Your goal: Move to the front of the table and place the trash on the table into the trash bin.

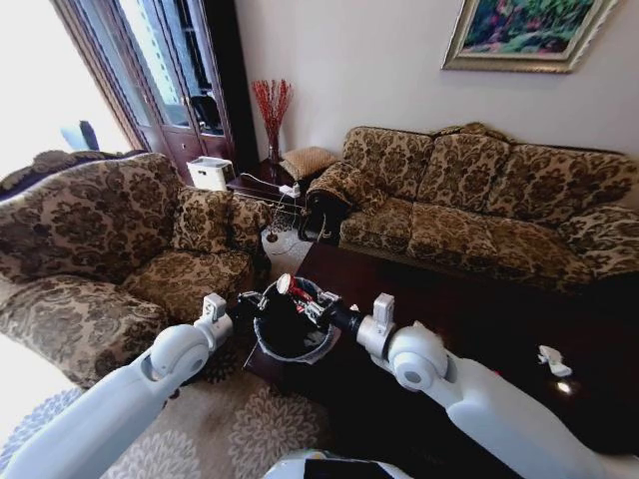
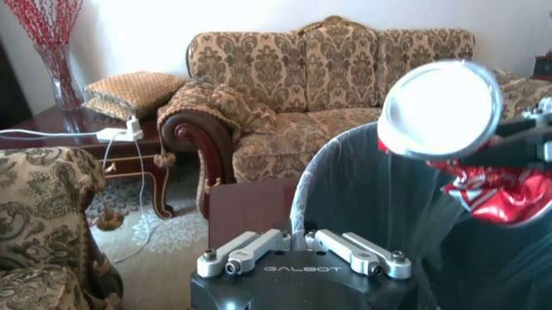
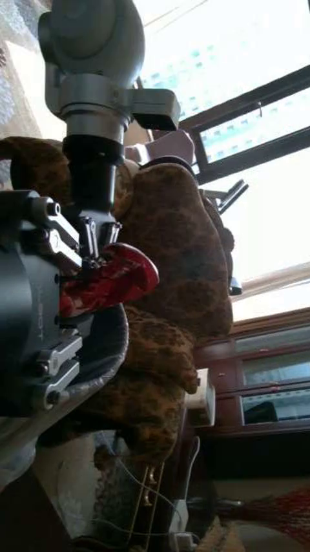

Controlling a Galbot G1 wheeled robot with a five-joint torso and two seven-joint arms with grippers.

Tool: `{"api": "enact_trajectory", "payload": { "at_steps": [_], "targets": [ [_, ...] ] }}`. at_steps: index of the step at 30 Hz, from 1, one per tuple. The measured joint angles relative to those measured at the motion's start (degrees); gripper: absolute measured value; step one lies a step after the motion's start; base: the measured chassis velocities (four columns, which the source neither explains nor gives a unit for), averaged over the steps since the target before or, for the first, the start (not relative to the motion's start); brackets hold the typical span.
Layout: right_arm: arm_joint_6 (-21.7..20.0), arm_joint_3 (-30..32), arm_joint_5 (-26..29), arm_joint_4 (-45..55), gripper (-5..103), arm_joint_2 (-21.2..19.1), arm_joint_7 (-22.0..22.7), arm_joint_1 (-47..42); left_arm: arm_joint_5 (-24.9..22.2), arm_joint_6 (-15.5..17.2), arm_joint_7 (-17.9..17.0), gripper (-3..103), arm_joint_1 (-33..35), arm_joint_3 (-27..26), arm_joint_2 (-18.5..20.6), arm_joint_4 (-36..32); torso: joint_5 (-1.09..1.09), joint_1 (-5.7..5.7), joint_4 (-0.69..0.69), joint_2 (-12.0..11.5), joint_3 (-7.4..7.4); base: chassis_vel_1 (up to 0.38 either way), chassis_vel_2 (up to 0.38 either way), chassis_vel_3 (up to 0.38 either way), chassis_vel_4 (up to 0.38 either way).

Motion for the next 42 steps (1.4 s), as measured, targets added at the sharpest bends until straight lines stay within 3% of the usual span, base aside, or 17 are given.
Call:
{"api": "enact_trajectory", "payload": {
  "at_steps": [9, 15, 16, 18, 24, 26, 27, 30, 33, 36, 42],
  "targets": [
    [-0.37, -1.25, -0.95, 0.54, 21, -0.30, -0.87, 0.66, 0.05, -0.01, 0.06, 2, 0.77, -0.41, -0.21, -0.59, 0.00, 0.00, 0.00, 0.00, 0.00, 0.000, 0.000, 0.000, 0.000],
    [-0.47, -1.83, -0.83, 0.30, 30, -0.01, -0.88, 2.35, 0.25, -0.01, 0.13, 2, 1.26, -0.58, -0.31, -1.07, 0.00, 0.00, 0.02, 0.00, 0.00, 0.000, 0.000, 0.000, 0.000],
    [-0.52, -2.04, -0.77, 0.26, 40, 0.03, -0.88, 2.70, 0.31, -0.01, 0.13, 2, 1.33, -0.62, -0.34, -1.09, 0.00, 0.01, 0.01, 0.00, 0.00, 0.000, 0.000, 0.000, 0.000],
    [-0.56, -2.20, -0.75, 0.24, 40, 0.03, -0.87, 2.86, 0.32, -0.01, 0.12, 2, 1.37, -0.67, -0.35, -1.10, 0.00, 0.01, 0.01, 0.00, 0.00, 0.000, 0.000, 0.000, 0.000],
    [-0.59, -2.92, -0.69, -0.30, 66, 0.59, -0.75, 3.81, 0.33, 0.00, 0.26, 2, 2.31, -1.92, -0.11, -1.60, 0.00, 0.01, 0.01, 0.00, 0.00, 0.000, 0.000, 0.000, 0.000],
    [-0.59, -2.93, -0.69, -0.31, 66, 0.66, -0.72, 3.86, 0.33, 0.00, 0.28, 2, 2.37, -2.01, -0.10, -1.60, 0.00, 0.01, 0.02, 0.00, 0.00, 0.000, 0.000, 0.000, 0.000],
    [-0.53, -2.82, -0.62, -0.28, 78, 0.94, -0.34, 4.04, 0.36, 0.01, 0.29, 2, 2.66, -2.38, -0.09, -1.61, 0.00, 0.01, 0.02, 0.00, 0.00, 0.000, 0.000, 0.000, 0.000],
    [-0.25, -2.08, -0.58, 0.11, 83, 0.97, 0.38, 4.04, 0.88, 0.23, 0.37, 2, 3.05, -3.21, -0.41, -1.50, 0.00, 0.01, 0.01, 0.00, 0.00, 0.000, 0.000, 0.000, 0.000],
    [0.32, 1.27, -0.64, 1.37, 97, 0.03, 1.25, 2.59, 4.30, 1.02, 0.54, 2, 3.50, -5.84, -1.78, 0.92, -0.02, 0.01, 0.01, 0.00, 0.00, 0.000, 0.000, 0.000, 0.000],
    [0.45, 6.76, -1.37, 3.06, 100, -1.33, 1.73, -1.28, 6.75, 0.99, 0.65, 2, 3.46, -8.59, -3.01, 3.93, -0.01, 0.01, 0.03, 0.00, 0.01, 0.000, 0.000, 0.000, 0.000],
    [0.69, 15.85, -5.52, 1.94, 100, -2.66, 3.04, -7.55, 7.26, 0.91, -0.22, 2, 4.17, -13.33, -4.91, 5.80, 0.01, 0.01, 0.01, 0.00, 0.00, 0.000, 0.000, 0.000, 0.000]
  ]
}}
